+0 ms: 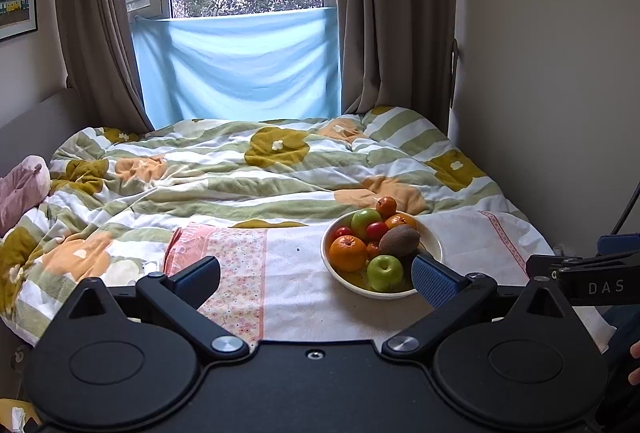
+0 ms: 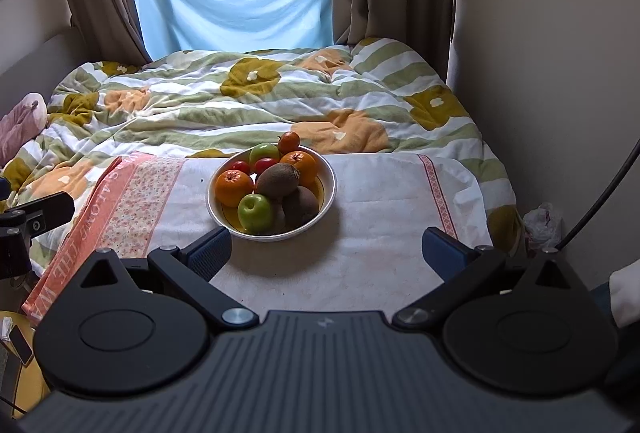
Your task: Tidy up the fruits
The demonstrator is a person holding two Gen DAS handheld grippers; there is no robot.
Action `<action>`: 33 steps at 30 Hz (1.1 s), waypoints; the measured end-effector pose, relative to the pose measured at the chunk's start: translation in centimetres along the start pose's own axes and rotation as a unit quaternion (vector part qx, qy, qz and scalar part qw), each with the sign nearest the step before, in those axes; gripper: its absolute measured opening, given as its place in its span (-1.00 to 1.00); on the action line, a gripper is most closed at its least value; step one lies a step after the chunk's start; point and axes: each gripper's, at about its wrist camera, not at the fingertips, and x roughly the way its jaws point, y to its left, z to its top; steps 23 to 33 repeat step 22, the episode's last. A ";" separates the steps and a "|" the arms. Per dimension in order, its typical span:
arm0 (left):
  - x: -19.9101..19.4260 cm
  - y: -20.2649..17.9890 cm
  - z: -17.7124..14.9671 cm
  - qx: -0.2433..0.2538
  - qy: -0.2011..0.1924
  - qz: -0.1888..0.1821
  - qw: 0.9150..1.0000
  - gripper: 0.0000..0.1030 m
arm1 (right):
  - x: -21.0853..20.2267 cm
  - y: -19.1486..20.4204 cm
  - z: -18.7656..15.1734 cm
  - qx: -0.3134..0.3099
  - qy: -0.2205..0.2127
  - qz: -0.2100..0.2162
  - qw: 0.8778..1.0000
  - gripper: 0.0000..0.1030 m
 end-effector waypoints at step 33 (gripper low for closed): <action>0.7 0.7 0.1 0.008 -0.027 0.001 1.000 1.00 | 1.5 0.8 0.1 0.004 0.007 -0.009 1.000 1.00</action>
